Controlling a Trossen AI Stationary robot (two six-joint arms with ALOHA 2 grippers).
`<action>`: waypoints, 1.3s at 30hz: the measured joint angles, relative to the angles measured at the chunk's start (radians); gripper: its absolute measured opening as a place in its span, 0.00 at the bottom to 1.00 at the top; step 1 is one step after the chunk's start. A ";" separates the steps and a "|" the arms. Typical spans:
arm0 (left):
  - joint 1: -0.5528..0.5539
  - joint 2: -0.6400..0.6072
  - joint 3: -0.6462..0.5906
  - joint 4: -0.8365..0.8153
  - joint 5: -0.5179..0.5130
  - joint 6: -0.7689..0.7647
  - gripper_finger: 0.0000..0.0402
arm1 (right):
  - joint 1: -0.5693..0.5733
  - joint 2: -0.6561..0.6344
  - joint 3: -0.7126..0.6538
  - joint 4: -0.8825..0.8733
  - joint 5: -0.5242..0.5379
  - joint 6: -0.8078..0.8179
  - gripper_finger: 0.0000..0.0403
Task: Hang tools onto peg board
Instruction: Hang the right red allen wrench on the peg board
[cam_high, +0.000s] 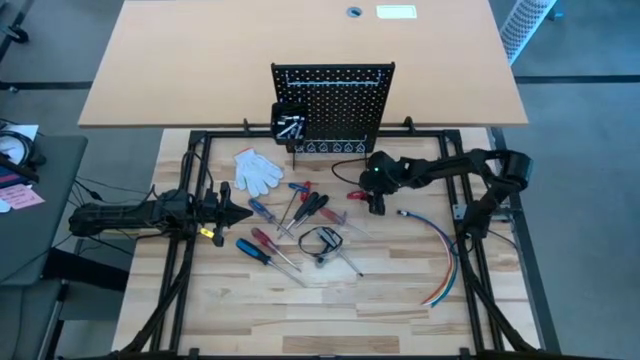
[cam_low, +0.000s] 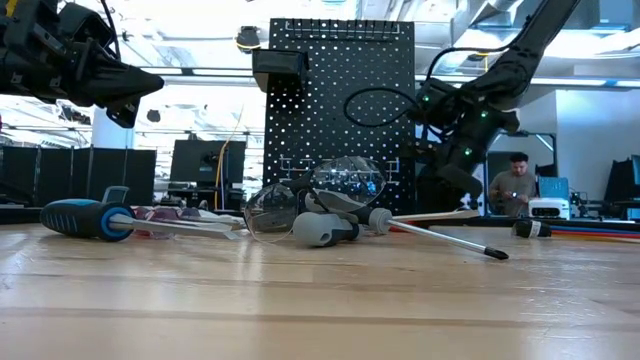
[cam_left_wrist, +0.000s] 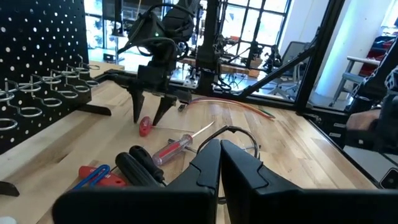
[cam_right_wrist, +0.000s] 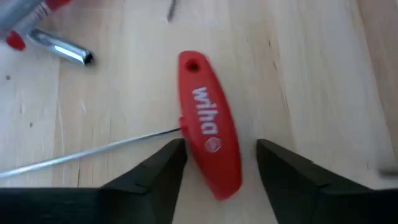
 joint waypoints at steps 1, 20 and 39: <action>0.000 0.000 0.000 0.000 0.000 0.000 0.02 | 0.001 0.007 -0.001 0.003 0.000 -0.005 0.46; 0.000 0.000 0.000 0.000 0.000 0.000 0.02 | 0.114 -0.082 -0.010 -0.038 0.150 0.075 0.21; 0.000 0.000 0.000 0.000 0.000 0.000 0.02 | 0.399 -0.244 -0.008 0.029 0.980 -0.109 0.21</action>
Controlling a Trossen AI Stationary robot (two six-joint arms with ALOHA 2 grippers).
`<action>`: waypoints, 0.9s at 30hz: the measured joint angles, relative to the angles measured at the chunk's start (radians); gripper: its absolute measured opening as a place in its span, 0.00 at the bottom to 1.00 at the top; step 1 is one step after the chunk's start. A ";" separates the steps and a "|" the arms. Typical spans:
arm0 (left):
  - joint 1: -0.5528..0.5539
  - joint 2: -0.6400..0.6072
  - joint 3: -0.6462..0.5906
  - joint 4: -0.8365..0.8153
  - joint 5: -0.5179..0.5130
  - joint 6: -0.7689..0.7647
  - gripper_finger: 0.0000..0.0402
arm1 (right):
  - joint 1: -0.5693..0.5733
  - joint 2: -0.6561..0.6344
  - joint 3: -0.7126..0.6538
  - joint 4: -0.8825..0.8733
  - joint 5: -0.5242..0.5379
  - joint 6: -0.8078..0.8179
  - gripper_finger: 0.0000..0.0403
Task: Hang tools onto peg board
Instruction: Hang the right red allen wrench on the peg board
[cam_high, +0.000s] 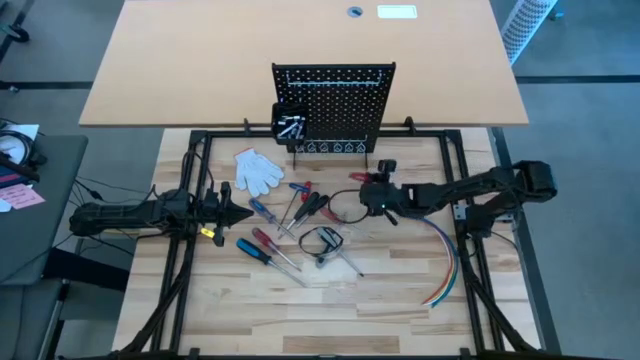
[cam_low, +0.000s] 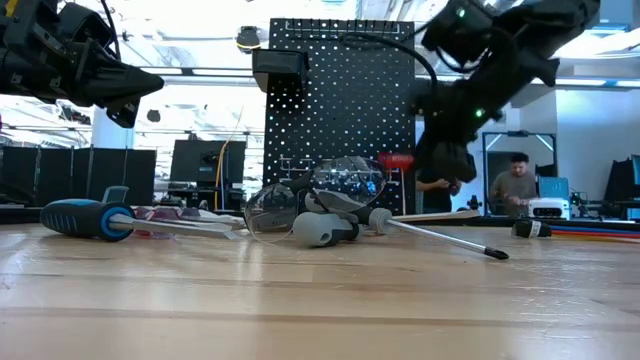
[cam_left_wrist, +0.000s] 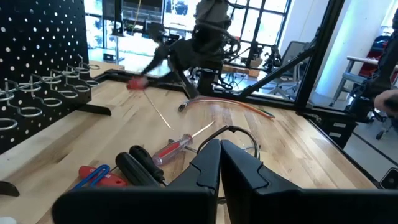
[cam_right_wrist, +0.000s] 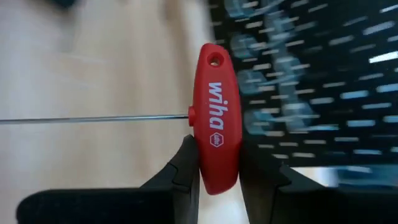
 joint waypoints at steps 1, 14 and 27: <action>0.000 0.000 0.000 0.000 0.000 0.000 0.02 | 0.014 0.000 0.000 0.023 0.068 -0.043 0.21; 0.000 0.000 0.000 0.000 0.000 0.000 0.02 | -0.042 0.005 0.001 0.684 0.388 -0.800 0.21; 0.000 0.000 0.000 0.000 0.000 0.000 0.02 | -0.210 0.005 0.002 0.837 0.264 -0.886 0.21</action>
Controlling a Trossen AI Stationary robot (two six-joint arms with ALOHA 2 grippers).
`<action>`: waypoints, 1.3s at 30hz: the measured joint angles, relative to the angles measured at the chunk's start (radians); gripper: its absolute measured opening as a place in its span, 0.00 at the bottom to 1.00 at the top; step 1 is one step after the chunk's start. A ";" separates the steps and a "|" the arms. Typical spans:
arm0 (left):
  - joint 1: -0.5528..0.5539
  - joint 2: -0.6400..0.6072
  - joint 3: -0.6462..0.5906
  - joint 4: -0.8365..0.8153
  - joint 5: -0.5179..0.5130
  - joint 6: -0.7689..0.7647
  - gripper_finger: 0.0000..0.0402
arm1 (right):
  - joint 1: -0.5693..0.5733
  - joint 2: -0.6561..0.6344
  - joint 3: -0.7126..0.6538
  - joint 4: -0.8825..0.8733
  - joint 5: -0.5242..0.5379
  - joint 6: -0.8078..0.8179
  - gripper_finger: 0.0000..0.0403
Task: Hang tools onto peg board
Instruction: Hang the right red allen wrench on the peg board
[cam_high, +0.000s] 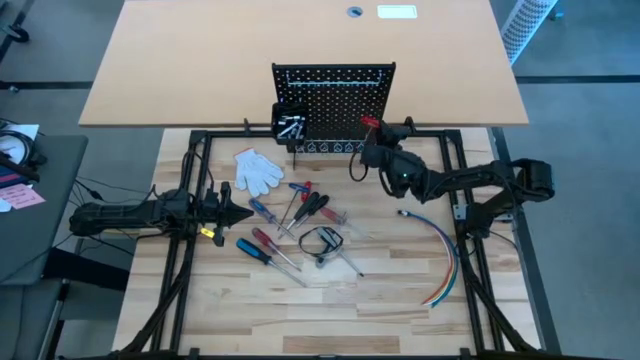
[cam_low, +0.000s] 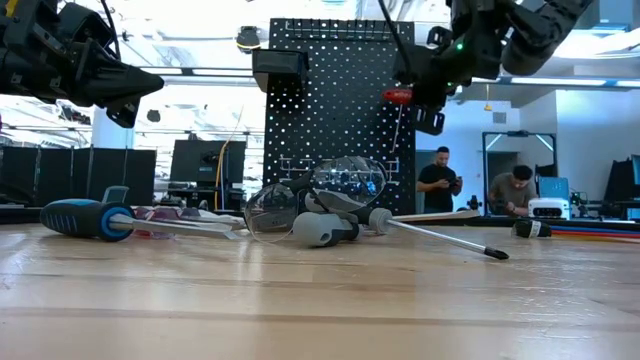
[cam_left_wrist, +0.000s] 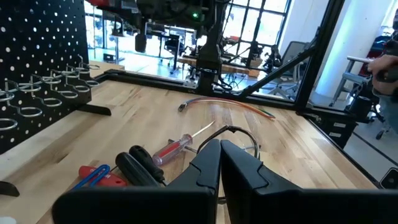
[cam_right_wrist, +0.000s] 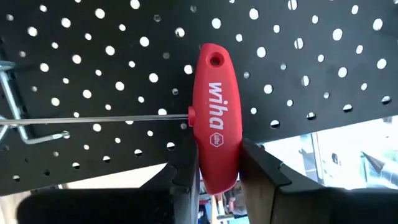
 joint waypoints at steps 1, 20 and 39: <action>0.000 0.000 0.000 0.000 0.000 0.000 0.02 | -0.006 0.000 0.000 0.000 -0.003 0.002 0.21; 0.000 0.000 0.000 0.000 0.000 -0.002 0.02 | -0.013 0.021 0.000 -0.081 -0.086 0.060 0.21; 0.000 0.000 0.000 0.000 0.000 -0.003 0.02 | -0.012 0.020 0.000 -0.152 -0.102 0.073 0.21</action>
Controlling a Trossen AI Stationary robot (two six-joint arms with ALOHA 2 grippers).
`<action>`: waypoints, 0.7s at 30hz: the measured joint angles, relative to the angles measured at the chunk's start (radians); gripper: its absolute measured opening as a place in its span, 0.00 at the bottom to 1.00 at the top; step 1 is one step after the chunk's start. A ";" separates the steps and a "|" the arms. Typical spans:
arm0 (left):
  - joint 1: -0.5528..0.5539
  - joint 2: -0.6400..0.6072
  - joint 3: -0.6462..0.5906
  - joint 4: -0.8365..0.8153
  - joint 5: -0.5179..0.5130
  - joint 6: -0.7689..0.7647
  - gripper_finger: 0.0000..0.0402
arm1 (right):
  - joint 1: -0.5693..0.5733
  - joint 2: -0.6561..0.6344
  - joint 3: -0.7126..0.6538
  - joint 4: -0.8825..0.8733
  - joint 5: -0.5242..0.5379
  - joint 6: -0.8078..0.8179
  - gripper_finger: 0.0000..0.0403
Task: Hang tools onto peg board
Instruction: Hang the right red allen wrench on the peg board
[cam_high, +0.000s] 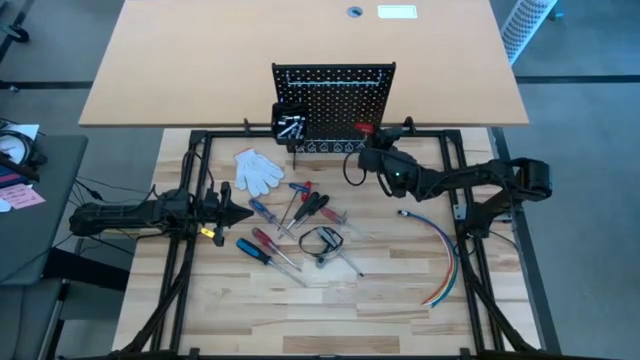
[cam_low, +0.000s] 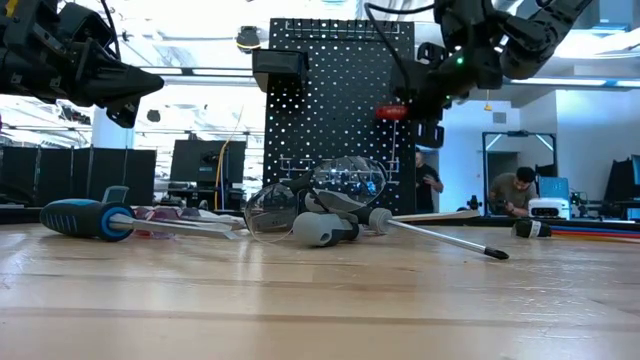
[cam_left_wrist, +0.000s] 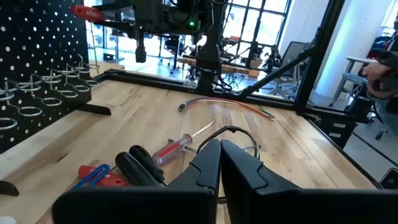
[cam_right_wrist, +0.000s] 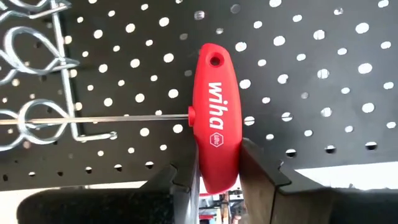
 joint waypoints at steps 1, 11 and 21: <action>0.000 0.000 0.000 0.000 0.000 0.000 0.02 | 0.000 0.000 0.000 -0.005 -0.001 0.006 0.21; 0.000 0.000 0.000 0.000 0.000 0.000 0.02 | -0.003 0.000 0.000 -0.046 -0.052 0.050 0.21; 0.000 0.000 0.000 0.000 0.000 0.000 0.02 | -0.002 0.000 0.000 -0.056 -0.108 -0.057 0.21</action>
